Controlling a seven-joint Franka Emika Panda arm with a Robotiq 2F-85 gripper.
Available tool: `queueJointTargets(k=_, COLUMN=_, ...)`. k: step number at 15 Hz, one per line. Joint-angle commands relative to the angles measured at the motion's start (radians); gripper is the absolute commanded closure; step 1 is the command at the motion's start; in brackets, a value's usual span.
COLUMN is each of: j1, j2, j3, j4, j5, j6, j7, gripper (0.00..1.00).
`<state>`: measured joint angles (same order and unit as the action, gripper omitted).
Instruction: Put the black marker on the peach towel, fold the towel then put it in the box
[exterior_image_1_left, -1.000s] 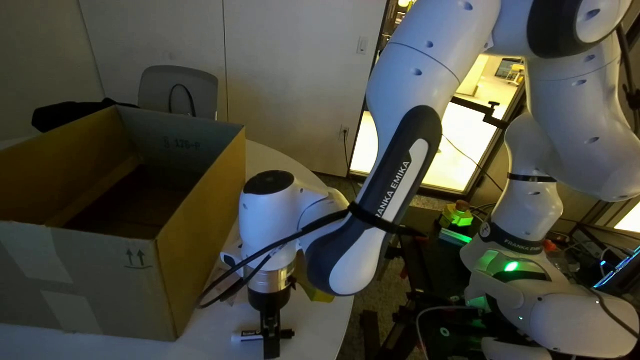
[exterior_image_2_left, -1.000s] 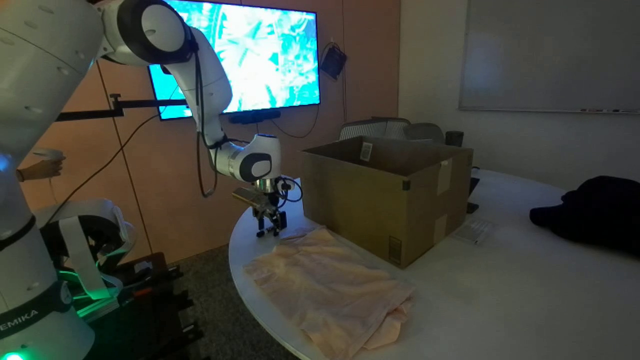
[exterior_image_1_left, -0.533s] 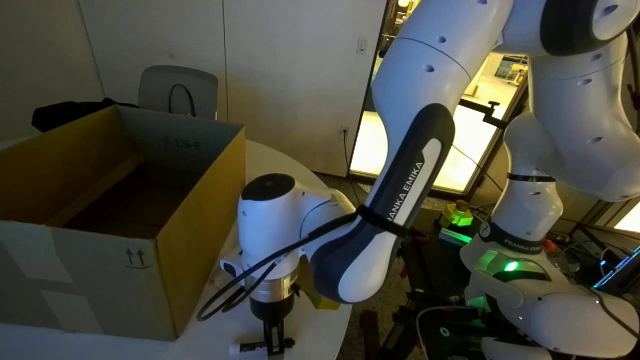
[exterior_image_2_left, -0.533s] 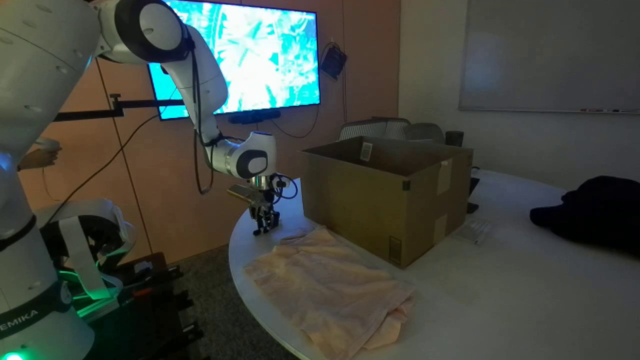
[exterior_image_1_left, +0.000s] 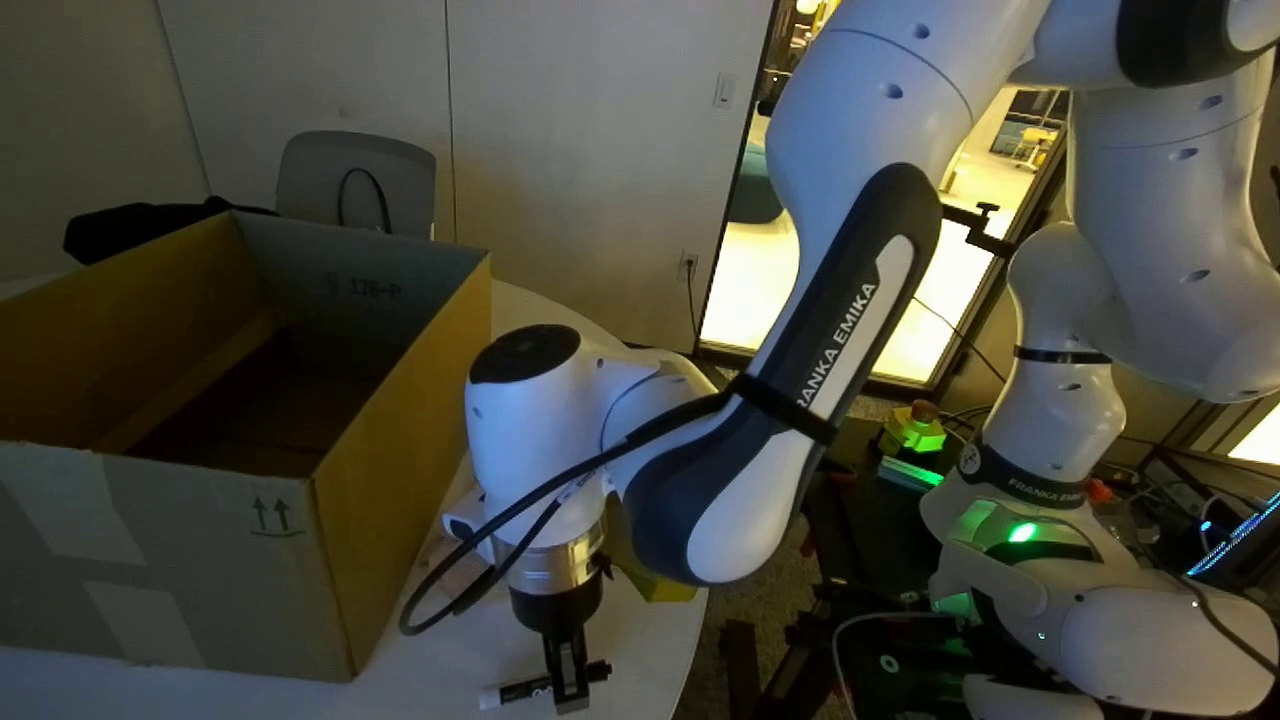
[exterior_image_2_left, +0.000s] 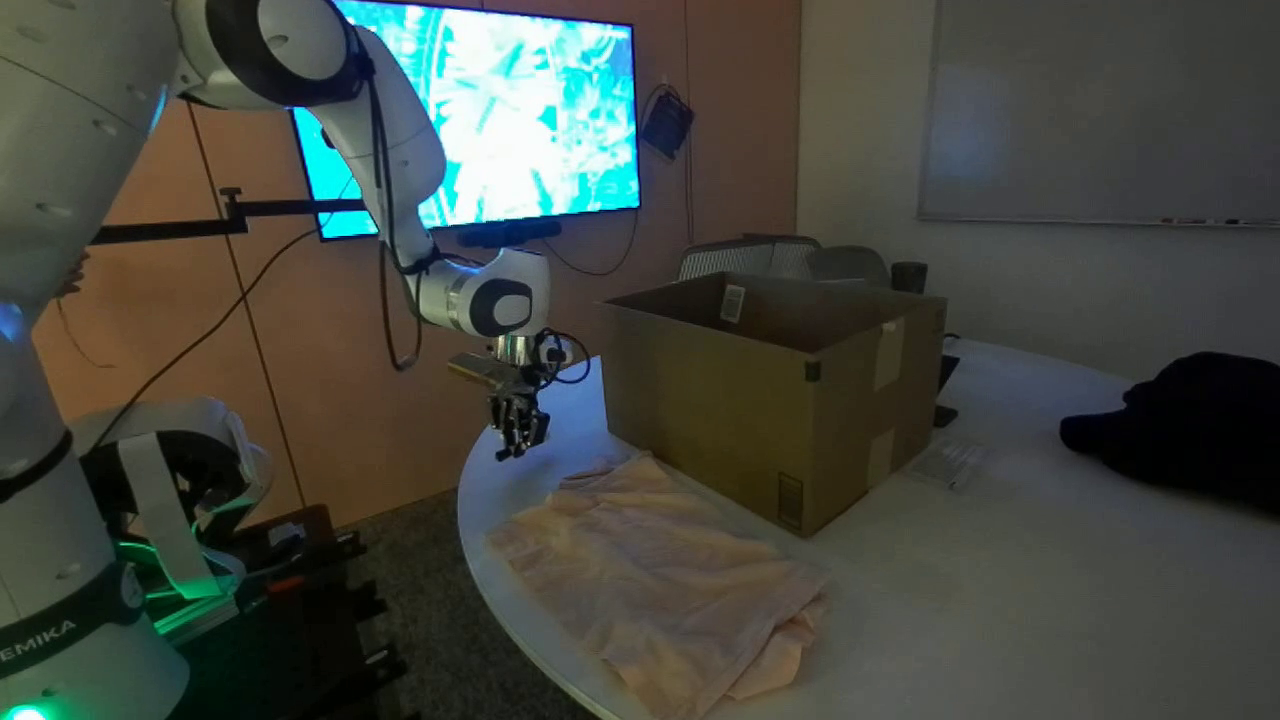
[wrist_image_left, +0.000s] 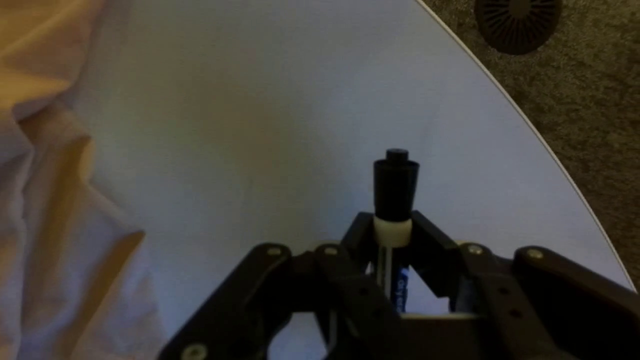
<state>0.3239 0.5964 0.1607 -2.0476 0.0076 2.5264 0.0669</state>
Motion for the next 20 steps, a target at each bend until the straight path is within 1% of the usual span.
queueJointTargets(k=1, j1=-0.029, j2=-0.123, j3=-0.001, j4=-0.076, j5=-0.009, j6=0.004, j7=0.008, gripper=0.93)
queueJointTargets(k=2, j1=-0.043, j2=-0.155, j3=-0.003, j4=-0.097, j5=-0.004, j6=0.008, j7=0.005, gripper=0.94)
queueJointTargets(k=6, j1=-0.095, j2=-0.273, j3=-0.06, j4=-0.205, j5=-0.013, j6=0.048, j7=0.038, gripper=0.94)
queueJointTargets(k=8, j1=-0.124, j2=-0.311, j3=-0.104, j4=-0.252, j5=-0.029, j6=0.075, j7=0.068, gripper=0.94)
queueJointTargets(k=10, j1=-0.142, j2=-0.323, j3=-0.156, j4=-0.279, j5=-0.069, j6=0.112, j7=0.109, gripper=0.94)
queueJointTargets(k=12, j1=-0.133, j2=-0.301, j3=-0.233, j4=-0.282, j5=-0.186, j6=0.151, j7=0.202, gripper=0.94)
queueJointTargets(k=15, j1=-0.141, j2=-0.259, j3=-0.285, j4=-0.254, j5=-0.26, j6=0.116, j7=0.266, gripper=0.94)
queueJointTargets(k=20, j1=-0.146, j2=-0.192, j3=-0.322, j4=-0.228, j5=-0.297, j6=0.101, j7=0.3, gripper=0.94)
